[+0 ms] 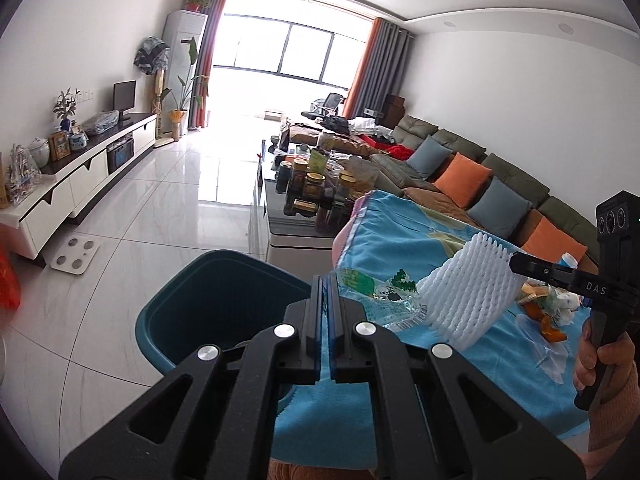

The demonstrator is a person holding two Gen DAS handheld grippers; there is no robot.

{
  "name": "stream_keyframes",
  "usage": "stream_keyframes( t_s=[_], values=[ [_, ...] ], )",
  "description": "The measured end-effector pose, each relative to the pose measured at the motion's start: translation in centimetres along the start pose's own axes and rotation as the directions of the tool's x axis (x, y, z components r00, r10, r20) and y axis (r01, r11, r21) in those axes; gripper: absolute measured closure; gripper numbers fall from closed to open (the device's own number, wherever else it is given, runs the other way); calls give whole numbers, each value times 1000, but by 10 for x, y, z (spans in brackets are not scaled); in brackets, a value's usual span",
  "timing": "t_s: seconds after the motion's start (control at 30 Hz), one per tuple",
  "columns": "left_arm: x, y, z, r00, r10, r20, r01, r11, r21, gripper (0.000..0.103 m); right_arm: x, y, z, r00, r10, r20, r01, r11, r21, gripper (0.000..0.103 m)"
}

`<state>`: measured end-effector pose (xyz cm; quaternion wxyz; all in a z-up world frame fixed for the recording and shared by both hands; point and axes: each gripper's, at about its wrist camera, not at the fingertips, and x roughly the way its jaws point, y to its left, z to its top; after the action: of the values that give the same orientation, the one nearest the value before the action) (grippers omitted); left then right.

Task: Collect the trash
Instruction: 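Drop the wrapper into the bin with the left tool while the right drops the net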

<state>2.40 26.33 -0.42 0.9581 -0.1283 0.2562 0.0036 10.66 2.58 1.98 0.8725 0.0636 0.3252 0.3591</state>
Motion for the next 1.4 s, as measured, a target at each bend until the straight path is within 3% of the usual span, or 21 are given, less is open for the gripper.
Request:
stream_keyframes(
  t_s=[0.43, 0.97, 1.4],
  values=[
    [18, 47, -5, 993, 107, -44, -110, 992, -60, 100, 68, 30, 18, 996, 37, -81, -40, 999, -33, 94],
    [60, 76, -11, 971, 215, -109, -223, 972, -74, 100, 135, 56, 22, 982, 29, -185, -44, 996, -80, 94],
    [106, 87, -26, 957, 222, -184, -241, 967, -86, 97, 183, 82, 9, 951, 16, -308, -57, 991, -124, 92]
  ],
)
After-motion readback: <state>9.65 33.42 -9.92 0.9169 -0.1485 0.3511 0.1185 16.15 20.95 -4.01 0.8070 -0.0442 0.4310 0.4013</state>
